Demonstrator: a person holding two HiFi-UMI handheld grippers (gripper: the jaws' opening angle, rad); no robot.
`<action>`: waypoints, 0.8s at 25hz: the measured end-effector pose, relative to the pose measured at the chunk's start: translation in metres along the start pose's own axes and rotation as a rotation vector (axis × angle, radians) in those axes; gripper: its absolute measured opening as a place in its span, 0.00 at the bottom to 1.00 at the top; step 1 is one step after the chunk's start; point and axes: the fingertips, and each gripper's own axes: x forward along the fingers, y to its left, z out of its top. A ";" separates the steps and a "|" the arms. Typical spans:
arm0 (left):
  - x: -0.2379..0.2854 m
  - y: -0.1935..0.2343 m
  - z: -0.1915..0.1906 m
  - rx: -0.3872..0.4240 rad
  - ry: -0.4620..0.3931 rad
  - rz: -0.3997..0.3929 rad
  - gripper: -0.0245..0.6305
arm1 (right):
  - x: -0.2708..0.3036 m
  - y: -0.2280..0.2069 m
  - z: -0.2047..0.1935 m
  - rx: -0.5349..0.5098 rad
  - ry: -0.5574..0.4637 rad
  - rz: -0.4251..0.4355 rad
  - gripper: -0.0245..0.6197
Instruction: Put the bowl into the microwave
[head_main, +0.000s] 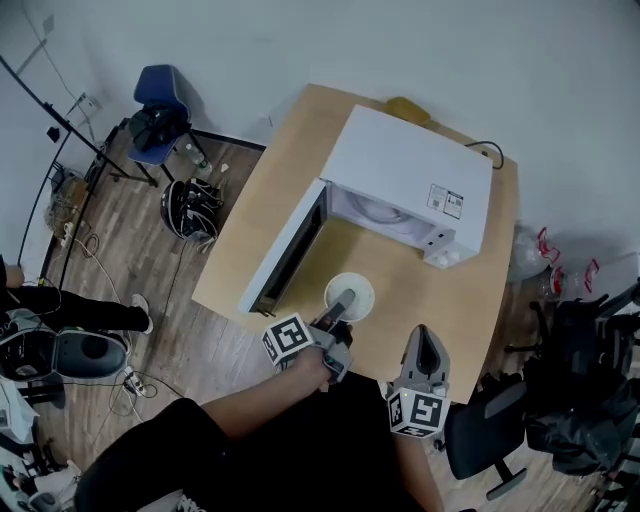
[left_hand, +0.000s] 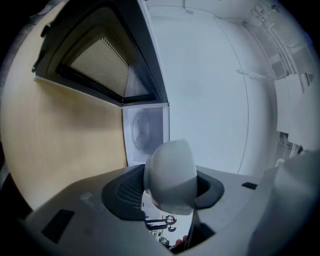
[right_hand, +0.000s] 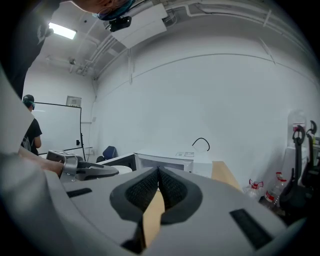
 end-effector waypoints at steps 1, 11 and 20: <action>0.012 0.001 0.002 -0.005 0.000 0.001 0.36 | 0.006 -0.005 -0.001 0.006 0.004 0.000 0.13; 0.103 0.016 0.022 0.025 -0.033 0.030 0.36 | 0.071 -0.039 -0.012 0.045 0.042 0.059 0.13; 0.150 0.034 0.046 0.056 -0.052 0.035 0.36 | 0.107 -0.051 -0.009 0.072 0.039 0.075 0.13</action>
